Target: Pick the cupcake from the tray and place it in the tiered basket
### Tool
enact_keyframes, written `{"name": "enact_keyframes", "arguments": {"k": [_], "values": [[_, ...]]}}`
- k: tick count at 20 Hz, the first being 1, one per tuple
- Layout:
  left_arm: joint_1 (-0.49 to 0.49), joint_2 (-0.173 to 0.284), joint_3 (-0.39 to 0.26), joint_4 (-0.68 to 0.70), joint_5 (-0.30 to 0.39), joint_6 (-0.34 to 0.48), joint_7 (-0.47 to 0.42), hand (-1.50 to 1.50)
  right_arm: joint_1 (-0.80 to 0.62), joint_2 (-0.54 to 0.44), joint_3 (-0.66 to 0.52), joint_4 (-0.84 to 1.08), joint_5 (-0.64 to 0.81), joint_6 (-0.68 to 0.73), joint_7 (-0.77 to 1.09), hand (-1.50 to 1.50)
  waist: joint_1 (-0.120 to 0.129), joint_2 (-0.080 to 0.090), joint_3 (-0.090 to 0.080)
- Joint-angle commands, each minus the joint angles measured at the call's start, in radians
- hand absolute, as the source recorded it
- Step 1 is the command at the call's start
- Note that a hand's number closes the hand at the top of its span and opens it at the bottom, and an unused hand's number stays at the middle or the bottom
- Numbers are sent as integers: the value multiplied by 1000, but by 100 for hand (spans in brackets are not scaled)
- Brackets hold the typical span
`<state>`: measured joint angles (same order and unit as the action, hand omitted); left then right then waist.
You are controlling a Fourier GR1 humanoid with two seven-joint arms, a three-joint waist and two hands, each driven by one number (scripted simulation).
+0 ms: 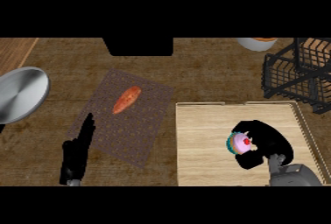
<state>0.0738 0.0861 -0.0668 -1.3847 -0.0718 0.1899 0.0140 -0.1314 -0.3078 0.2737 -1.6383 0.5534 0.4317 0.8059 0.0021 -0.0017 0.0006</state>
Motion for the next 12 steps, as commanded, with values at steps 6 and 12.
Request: {"name": "enact_keyframes", "arguments": {"k": [6, 12], "values": [[-30, -5, 33, 74, -13, 1, -24, 0, -24, 3, 37, 57, 151, -42, -176, 150, -1, 2, -1], [1, -18, 16, -24, 0, 1, 23, 0, 112, -310, -148, 140, 135, -134, -556, 150, -16, 2, 2]]}}
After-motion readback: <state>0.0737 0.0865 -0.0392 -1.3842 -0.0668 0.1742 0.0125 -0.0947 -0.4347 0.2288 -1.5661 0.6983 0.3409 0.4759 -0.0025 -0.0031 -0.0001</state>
